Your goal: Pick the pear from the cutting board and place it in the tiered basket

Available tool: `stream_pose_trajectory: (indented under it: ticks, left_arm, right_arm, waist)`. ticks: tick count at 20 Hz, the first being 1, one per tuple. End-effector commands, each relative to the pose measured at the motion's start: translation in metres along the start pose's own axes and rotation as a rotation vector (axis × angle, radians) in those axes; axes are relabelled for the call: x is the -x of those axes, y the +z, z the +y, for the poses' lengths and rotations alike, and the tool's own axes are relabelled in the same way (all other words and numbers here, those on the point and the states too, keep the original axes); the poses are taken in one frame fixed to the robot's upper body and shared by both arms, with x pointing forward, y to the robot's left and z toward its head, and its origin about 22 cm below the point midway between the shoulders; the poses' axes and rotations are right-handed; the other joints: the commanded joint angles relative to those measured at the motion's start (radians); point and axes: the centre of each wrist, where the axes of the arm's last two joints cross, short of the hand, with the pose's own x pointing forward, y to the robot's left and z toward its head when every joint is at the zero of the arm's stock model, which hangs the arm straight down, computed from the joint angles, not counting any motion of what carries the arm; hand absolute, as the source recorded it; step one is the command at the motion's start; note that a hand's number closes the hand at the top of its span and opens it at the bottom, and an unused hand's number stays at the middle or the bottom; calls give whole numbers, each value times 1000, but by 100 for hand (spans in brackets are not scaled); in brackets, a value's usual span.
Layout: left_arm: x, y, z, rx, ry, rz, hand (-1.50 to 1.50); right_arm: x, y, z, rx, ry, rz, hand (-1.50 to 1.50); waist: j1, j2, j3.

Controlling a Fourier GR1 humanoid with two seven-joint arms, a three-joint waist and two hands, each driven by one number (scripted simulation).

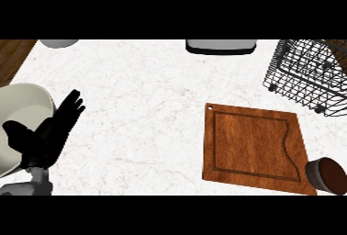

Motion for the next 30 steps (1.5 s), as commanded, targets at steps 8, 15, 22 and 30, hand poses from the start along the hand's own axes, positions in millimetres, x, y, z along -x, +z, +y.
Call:
stream_pose_trajectory:
  ticks: [8, 15, 22, 30]
  left_arm:
    - [-9, -8, -17, 23, -5, -31, 0]
    - [-16, -21, -10, 11, -3, -21, 0]
    - [7, -15, 3, 0, -1, -21, 0]
    - [8, -1, -2, 21, -16, -25, 0]
  right_arm:
    - [9, -10, 62, 133, 69, -2, 150]
    - [-9, -27, 48, 188, -64, -24, -150]
    - [-6, -26, 47, 202, -158, -16, -150]
    - [1, -25, 16, 280, -495, 58, -150]
  waist:
    - [16, 7, 1]
    - [19, 10, 1]
    - [12, 7, 1]
    - [20, 4, 2]
